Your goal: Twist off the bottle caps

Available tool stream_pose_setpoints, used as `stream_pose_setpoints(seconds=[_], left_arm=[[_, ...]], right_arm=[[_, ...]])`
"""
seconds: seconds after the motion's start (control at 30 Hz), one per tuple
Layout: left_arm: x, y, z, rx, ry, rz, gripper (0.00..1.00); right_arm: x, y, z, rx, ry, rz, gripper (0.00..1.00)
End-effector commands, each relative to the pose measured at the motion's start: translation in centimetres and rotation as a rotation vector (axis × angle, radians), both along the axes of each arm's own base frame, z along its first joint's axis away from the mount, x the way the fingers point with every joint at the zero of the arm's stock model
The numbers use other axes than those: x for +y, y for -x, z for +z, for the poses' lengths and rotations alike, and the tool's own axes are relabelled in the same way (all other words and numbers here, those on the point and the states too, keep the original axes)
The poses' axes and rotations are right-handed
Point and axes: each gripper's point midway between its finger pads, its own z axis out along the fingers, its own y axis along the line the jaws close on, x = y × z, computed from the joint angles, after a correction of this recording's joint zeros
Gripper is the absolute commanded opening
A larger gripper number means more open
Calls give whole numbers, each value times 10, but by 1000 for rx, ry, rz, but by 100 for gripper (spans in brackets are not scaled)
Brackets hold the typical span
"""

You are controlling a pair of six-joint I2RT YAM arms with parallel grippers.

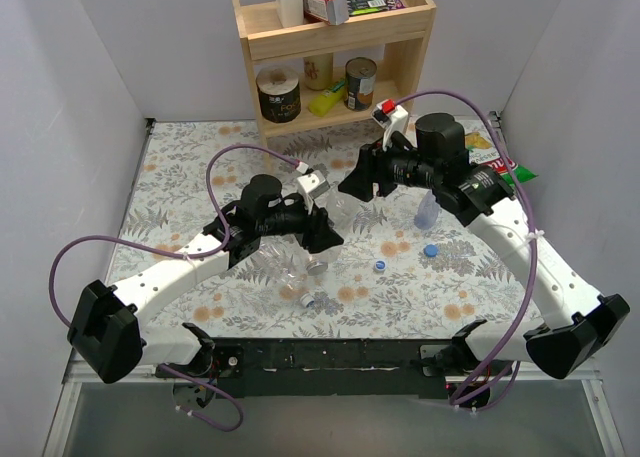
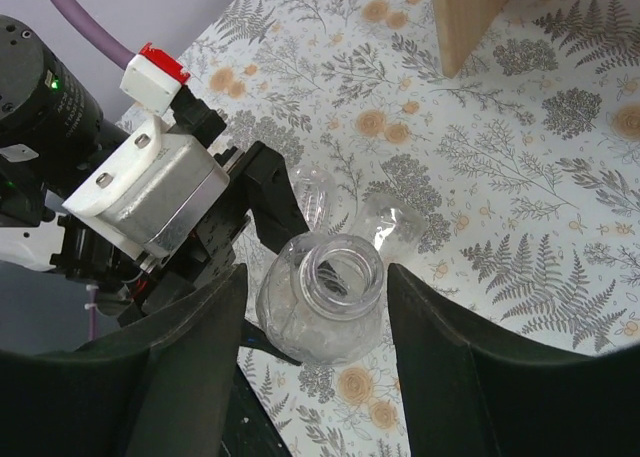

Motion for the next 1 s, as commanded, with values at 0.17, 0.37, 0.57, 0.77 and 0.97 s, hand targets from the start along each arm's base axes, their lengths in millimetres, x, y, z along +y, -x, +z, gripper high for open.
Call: stream_pose_setpoints(seconds=[0.17, 0.37, 0.57, 0.77, 0.97], left_arm=[[-5, 0, 20, -57, 25, -18, 42], [-3, -4, 20, -57, 23, 18, 60], [0, -13, 26, -62, 37, 86, 98], [17, -28, 40, -66, 84, 175, 98], [66, -77, 60, 0, 221, 358, 98]], right_arm=[[8, -5, -4, -17, -30, 26, 30], [2, -12, -10, -43, 2, -16, 1], [-26, -29, -14, -141, 78, -171, 1], [-63, -44, -35, -257, 164, -342, 1], [-76, -46, -42, -420, 143, -429, 1]])
